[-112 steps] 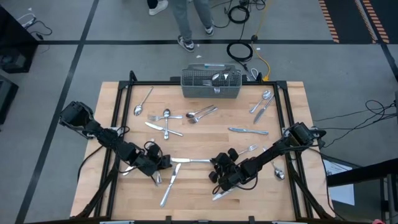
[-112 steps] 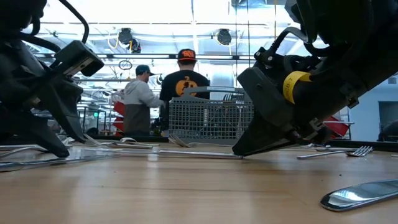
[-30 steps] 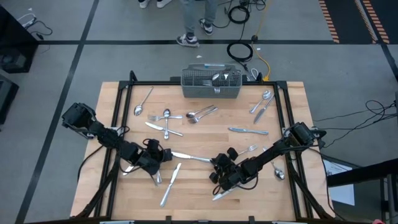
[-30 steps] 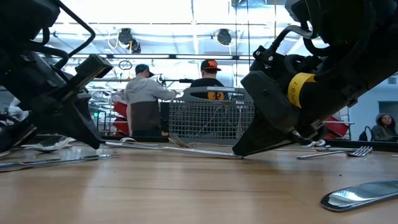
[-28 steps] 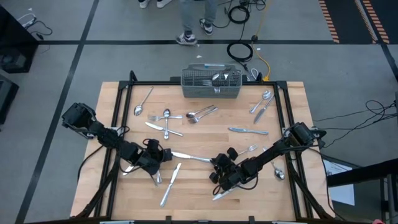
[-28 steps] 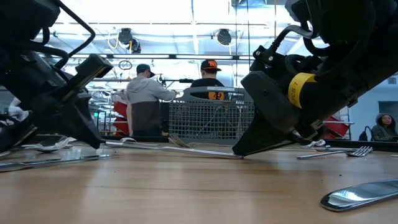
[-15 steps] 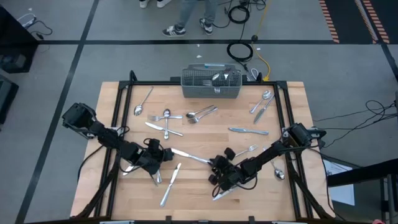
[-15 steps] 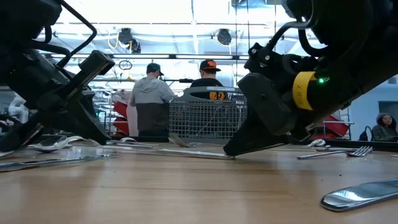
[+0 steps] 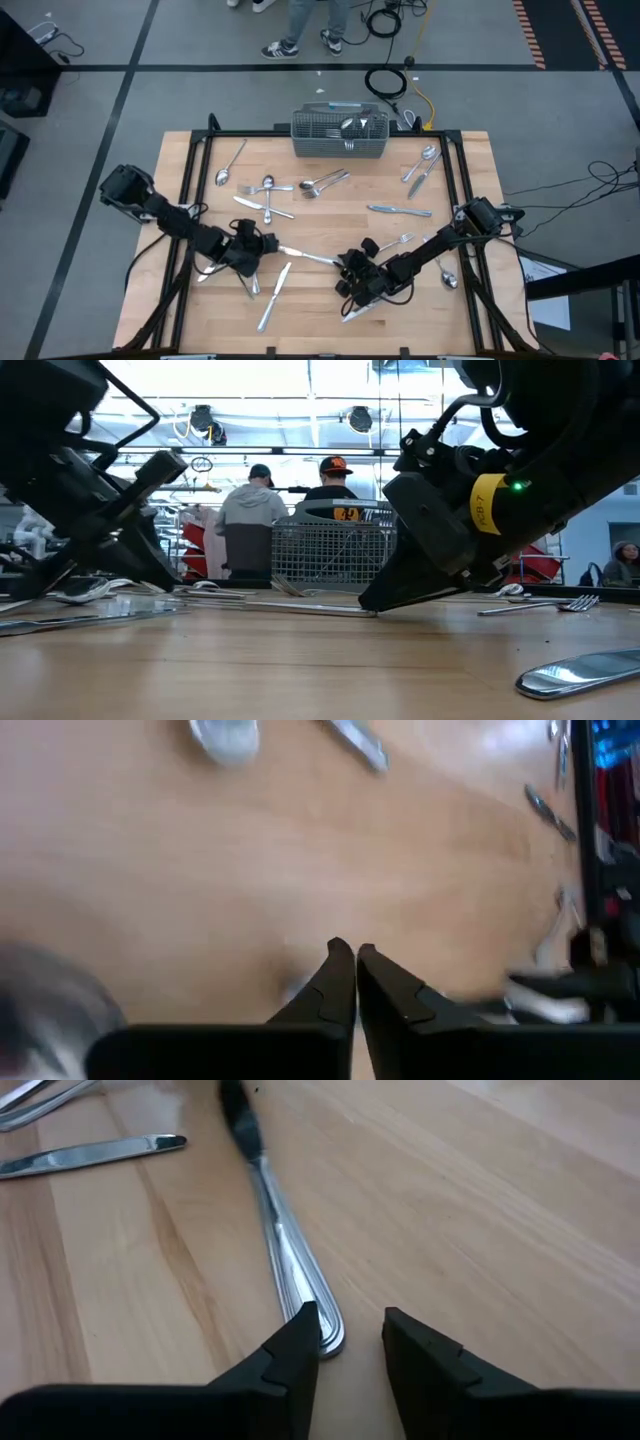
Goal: Sort silverware
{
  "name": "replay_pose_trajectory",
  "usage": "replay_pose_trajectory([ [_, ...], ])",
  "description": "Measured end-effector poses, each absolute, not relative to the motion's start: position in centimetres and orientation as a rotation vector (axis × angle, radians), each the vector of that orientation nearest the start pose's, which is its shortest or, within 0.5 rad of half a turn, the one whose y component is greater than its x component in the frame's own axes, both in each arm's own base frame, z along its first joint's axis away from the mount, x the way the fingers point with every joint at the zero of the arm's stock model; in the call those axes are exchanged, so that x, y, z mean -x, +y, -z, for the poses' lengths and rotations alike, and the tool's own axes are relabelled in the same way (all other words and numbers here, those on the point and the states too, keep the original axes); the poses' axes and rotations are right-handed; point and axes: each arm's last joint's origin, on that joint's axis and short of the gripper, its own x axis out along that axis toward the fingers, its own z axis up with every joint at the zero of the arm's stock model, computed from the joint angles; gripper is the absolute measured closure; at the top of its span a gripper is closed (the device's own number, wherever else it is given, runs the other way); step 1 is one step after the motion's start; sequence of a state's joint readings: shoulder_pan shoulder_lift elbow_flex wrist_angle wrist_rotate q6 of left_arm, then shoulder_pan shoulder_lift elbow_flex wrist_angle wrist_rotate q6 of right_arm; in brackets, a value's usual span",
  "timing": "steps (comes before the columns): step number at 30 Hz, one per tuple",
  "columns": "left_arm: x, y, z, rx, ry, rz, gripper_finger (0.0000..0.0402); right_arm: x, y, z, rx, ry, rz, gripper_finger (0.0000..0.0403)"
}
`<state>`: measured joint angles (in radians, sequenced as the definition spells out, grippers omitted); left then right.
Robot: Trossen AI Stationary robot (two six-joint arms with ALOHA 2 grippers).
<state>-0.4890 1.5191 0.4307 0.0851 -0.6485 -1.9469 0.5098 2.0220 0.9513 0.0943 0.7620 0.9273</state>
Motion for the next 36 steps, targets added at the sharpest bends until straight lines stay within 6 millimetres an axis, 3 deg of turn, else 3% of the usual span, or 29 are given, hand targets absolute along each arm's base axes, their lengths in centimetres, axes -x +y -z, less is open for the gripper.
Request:
replay_pose_trajectory([
  [10,-20.2,-8.2,-10.5,1.263,0.469,-0.834,0.0323,-31.9,15.4,-8.1,-0.314,0.601,0.567,0.0301],
  [14,-20.1,-8.6,-11.8,1.265,0.576,-0.709,0.0307,-31.9,15.4,-8.1,-0.324,0.603,0.570,0.0302],
  [18,-19.3,-8.2,-13.5,1.278,0.569,-0.684,0.0296,-31.8,15.3,-8.0,-0.331,0.607,0.579,0.0302],
  [24,-17.1,-7.4,-15.3,1.258,0.613,-0.700,0.0287,-31.7,15.3,-7.9,-0.347,0.608,0.591,0.0302],
  [36,-16.8,-8.5,-15.9,1.378,0.725,-0.599,0.0287,-32.1,14.5,-7.9,-0.408,0.590,0.631,0.0302],
])
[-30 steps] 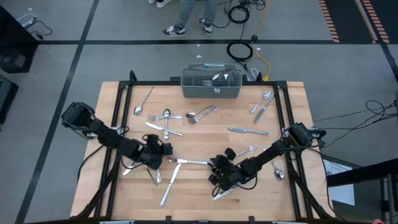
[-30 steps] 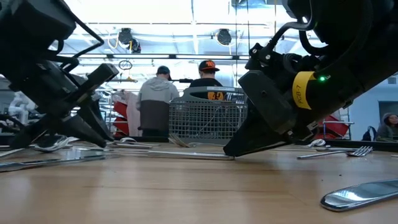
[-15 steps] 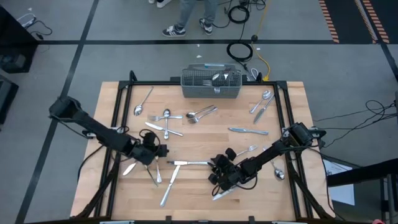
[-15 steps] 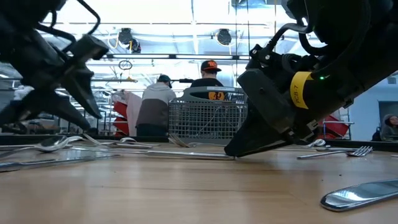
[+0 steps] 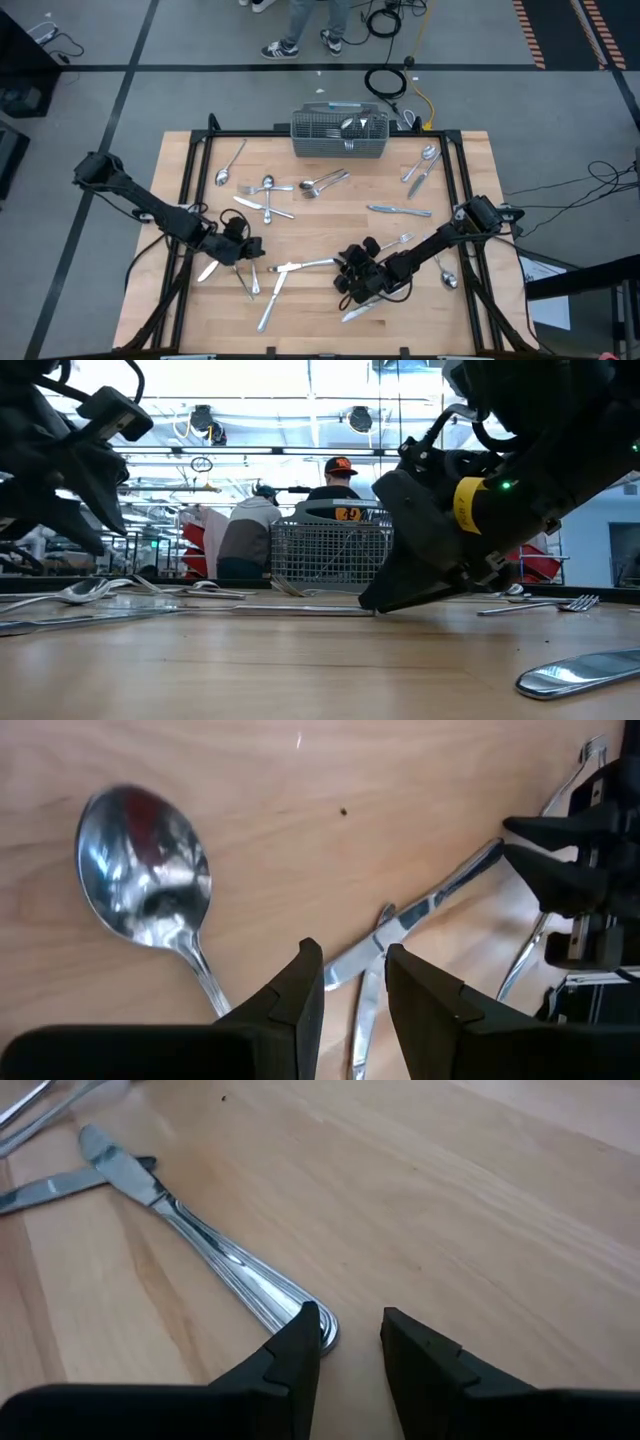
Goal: Sort silverware
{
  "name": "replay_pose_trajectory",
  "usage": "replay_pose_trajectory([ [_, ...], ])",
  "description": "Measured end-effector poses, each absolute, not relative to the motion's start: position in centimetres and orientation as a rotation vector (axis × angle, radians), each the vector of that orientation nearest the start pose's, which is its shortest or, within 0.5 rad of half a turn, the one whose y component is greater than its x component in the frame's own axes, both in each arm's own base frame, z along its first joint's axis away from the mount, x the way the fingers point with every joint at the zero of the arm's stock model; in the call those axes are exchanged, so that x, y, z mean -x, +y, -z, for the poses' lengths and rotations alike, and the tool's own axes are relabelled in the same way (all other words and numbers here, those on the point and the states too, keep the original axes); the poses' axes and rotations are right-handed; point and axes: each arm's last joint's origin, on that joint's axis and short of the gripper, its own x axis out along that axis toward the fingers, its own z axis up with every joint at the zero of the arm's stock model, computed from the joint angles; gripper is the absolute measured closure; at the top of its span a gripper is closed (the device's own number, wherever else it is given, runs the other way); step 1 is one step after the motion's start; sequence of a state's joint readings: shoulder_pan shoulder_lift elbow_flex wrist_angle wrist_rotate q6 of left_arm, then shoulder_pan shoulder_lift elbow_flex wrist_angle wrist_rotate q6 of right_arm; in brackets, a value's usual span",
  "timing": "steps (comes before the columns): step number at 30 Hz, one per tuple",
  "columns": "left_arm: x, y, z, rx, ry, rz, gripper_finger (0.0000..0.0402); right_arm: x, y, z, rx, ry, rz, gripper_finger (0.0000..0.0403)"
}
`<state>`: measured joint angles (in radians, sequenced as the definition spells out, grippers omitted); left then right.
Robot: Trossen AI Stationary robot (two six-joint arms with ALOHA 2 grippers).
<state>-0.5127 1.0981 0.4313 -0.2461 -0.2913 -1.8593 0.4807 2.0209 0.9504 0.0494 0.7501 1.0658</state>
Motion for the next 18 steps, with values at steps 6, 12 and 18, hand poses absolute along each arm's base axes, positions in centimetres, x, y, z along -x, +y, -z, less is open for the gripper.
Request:
replay_pose_trajectory([
  [6,-16.81,-8.53,-15.91,1.421,0.720,-0.609,0.0287,-32.10,14.46,-7.92,-0.448,0.577,0.646,0.0303],
  [12,-16.86,-8.69,-15.97,1.446,0.750,-0.586,0.0287,-32.13,14.47,-7.93,-0.509,0.553,0.664,0.0303],
  [18,-16.87,-8.69,-15.98,1.469,0.742,-0.596,0.0287,-32.37,14.52,-7.82,-0.554,0.517,0.668,0.0303],
])
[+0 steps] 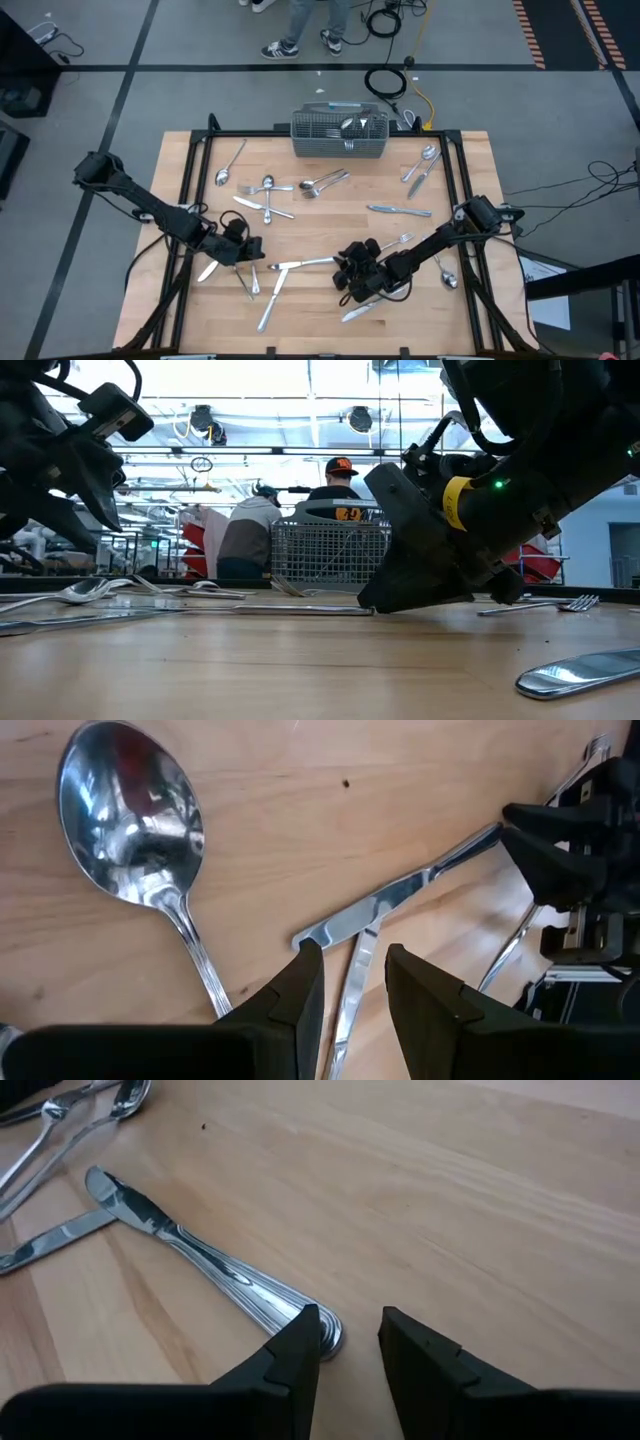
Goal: Sort silverware
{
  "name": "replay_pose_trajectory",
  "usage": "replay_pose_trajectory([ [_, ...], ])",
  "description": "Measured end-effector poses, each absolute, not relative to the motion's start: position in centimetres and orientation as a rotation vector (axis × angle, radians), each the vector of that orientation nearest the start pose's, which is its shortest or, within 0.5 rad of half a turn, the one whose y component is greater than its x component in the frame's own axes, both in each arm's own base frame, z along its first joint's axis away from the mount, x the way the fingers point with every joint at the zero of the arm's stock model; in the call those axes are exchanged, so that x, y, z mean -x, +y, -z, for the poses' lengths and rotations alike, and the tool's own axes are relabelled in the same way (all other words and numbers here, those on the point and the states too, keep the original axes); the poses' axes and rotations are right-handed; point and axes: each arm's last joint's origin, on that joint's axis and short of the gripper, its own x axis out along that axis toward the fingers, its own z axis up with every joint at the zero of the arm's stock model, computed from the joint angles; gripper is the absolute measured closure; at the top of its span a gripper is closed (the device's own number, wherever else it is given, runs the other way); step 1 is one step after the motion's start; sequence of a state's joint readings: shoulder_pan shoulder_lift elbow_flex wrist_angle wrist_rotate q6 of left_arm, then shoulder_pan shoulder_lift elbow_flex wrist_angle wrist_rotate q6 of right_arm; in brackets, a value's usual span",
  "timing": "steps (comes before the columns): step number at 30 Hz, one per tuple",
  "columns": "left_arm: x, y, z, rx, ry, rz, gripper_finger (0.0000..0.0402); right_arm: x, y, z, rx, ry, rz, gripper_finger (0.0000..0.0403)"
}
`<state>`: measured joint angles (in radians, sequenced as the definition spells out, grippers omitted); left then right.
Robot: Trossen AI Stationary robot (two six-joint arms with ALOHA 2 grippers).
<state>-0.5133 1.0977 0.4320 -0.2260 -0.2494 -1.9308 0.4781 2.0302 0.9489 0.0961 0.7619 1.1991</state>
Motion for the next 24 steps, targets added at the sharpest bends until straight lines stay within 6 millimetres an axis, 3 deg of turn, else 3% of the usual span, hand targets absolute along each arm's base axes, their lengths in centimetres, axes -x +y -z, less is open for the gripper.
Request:
replay_pose_trajectory([
  [17,-16.9,-8.4,-16.0,1.436,0.641,-0.636,0.0287,-33.2,14.8,-7.5,-0.672,0.472,0.648,0.0303],
  [24,-16.4,-9.5,-16.0,1.435,0.730,-0.572,0.0288,-33.2,14.8,-7.4,-0.687,0.479,0.654,0.0303],
])
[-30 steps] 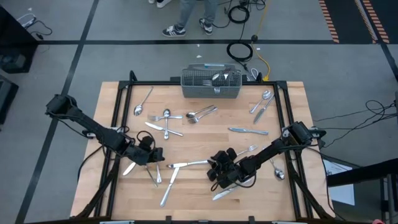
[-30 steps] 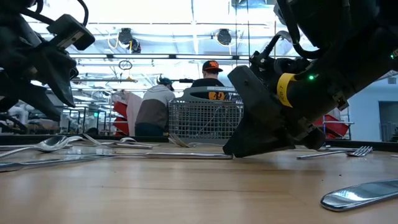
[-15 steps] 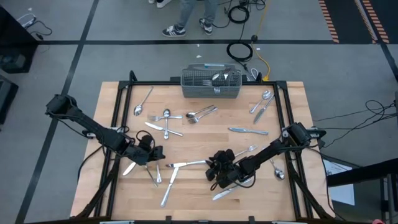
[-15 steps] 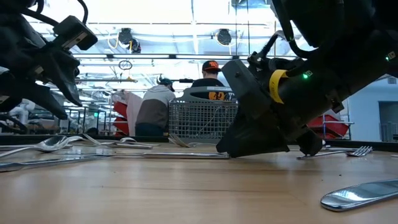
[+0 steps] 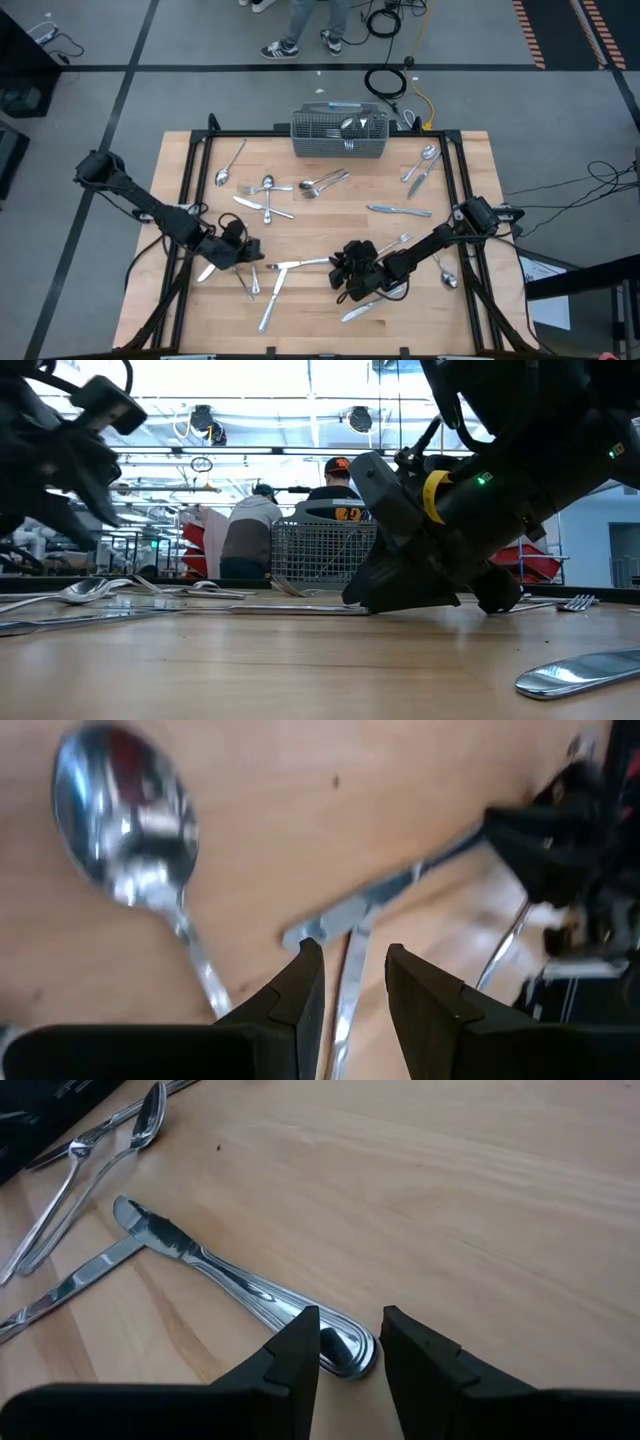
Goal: Sort silverware
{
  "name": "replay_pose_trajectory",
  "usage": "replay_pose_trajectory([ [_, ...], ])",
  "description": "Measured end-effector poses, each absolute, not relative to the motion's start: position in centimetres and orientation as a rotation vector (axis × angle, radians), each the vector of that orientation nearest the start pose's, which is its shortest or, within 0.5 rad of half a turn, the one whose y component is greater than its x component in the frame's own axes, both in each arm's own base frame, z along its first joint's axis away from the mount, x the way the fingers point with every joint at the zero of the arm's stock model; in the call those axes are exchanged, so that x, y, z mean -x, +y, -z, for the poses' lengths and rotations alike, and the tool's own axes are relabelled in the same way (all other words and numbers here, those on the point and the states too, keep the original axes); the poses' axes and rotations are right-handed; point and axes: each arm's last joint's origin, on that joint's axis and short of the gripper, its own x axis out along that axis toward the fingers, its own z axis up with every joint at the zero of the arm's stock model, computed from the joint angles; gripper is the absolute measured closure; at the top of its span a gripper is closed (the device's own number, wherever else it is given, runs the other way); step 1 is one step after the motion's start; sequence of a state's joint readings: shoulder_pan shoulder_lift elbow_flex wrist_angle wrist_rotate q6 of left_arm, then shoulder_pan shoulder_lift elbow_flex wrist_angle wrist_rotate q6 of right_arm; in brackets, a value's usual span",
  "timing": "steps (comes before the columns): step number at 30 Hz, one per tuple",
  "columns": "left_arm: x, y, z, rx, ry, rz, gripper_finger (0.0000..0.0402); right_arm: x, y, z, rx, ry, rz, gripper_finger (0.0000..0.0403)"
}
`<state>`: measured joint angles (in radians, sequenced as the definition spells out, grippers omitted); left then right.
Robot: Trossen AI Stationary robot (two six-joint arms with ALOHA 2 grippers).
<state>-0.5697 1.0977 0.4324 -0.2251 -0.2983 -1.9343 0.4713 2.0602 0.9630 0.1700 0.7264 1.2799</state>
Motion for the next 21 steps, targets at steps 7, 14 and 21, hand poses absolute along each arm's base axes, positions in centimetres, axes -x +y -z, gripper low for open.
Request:
replay_pose_trajectory([
  [7,-15.9,-10.9,-16.3,1.530,0.738,-0.530,0.0288,-33.1,14.7,-7.4,-0.702,0.481,0.670,0.0303],
  [14,-16.0,-11.5,-16.8,1.553,0.659,-0.471,0.0288,-33.1,14.7,-7.4,-0.676,0.482,0.663,0.0303],
  [21,-16.1,-11.4,-16.9,1.505,0.612,-0.475,0.0288,-33.1,14.7,-7.4,-0.645,0.493,0.658,0.0344],
])
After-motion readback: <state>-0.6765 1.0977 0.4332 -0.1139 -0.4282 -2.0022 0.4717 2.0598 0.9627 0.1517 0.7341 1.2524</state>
